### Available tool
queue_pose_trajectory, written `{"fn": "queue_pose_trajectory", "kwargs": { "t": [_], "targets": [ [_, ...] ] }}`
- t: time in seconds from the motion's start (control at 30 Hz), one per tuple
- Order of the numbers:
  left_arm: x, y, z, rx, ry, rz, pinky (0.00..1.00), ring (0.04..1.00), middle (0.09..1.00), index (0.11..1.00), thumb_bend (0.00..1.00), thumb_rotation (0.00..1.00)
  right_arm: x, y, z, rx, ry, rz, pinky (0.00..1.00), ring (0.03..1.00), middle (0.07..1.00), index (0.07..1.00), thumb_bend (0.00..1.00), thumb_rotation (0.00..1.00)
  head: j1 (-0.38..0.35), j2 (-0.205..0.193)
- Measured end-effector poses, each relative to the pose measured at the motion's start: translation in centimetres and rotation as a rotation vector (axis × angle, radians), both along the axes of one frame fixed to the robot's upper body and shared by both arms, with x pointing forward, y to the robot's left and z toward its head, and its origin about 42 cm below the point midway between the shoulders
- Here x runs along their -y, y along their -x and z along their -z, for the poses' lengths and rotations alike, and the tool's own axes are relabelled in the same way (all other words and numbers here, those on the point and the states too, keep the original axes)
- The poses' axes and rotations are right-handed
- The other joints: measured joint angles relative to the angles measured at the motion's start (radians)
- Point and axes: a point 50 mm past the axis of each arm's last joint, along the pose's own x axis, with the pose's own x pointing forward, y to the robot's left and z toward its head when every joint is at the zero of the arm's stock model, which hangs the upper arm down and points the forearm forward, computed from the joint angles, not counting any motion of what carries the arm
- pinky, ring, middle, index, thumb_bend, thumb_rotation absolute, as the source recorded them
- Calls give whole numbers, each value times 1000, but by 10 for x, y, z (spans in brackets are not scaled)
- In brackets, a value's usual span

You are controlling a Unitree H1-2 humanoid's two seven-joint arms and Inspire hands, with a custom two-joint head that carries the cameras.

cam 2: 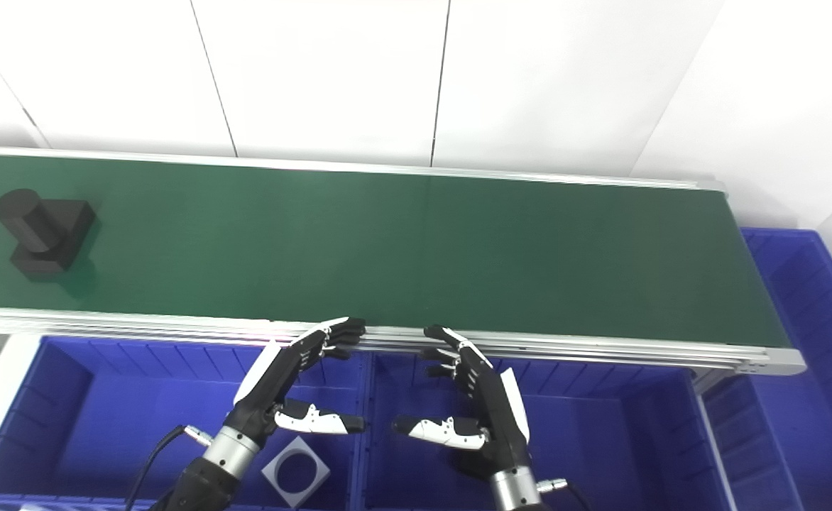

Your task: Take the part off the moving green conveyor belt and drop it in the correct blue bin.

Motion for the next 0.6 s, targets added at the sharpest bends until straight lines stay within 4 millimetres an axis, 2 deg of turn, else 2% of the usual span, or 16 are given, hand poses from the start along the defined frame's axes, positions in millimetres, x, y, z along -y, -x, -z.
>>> {"fn": "queue_pose_trajectory", "kwargs": {
  "t": [0.6],
  "targets": [
    [-4,0,0,2,-9,-1,688,781,809,807,962,351,-2,1,0,-2,-8,8,664,750,872,782,869,212,-2,-5]
  ]
}}
